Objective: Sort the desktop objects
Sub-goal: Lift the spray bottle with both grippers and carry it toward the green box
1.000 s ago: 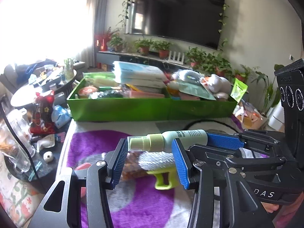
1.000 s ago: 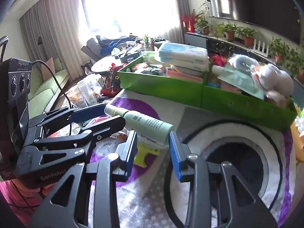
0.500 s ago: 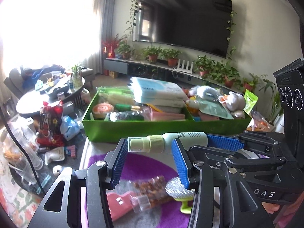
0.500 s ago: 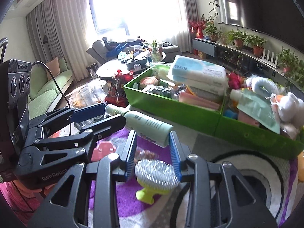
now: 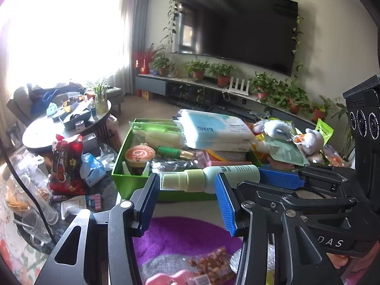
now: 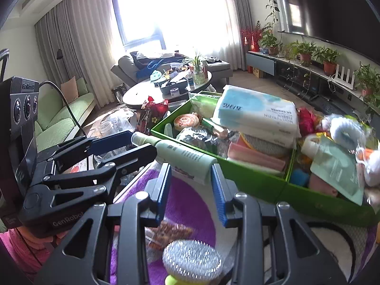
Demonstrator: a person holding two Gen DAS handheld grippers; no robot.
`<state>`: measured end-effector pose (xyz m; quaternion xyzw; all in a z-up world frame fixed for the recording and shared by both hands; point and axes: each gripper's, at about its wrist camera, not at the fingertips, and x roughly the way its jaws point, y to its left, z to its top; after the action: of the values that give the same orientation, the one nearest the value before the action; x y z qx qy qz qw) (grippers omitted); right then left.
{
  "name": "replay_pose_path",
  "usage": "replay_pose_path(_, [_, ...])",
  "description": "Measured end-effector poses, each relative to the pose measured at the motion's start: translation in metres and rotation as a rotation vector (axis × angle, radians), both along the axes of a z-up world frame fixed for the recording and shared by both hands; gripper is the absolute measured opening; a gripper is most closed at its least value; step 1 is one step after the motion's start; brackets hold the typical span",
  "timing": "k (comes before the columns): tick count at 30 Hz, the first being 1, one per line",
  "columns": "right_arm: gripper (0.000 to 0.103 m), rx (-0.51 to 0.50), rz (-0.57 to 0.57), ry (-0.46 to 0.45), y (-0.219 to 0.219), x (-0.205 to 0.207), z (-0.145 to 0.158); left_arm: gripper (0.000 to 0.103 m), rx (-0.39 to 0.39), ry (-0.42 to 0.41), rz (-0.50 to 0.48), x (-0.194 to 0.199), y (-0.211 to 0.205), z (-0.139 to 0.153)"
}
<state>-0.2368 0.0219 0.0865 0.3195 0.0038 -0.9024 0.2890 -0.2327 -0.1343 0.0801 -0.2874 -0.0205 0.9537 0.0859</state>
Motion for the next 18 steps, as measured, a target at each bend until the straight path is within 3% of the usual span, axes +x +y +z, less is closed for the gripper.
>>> replay_pose_path(18, [0.033, -0.008, 0.000, -0.028, -0.022, -0.057, -0.016, 0.048, -0.012, -0.032, 0.039, -0.058, -0.022, -0.018])
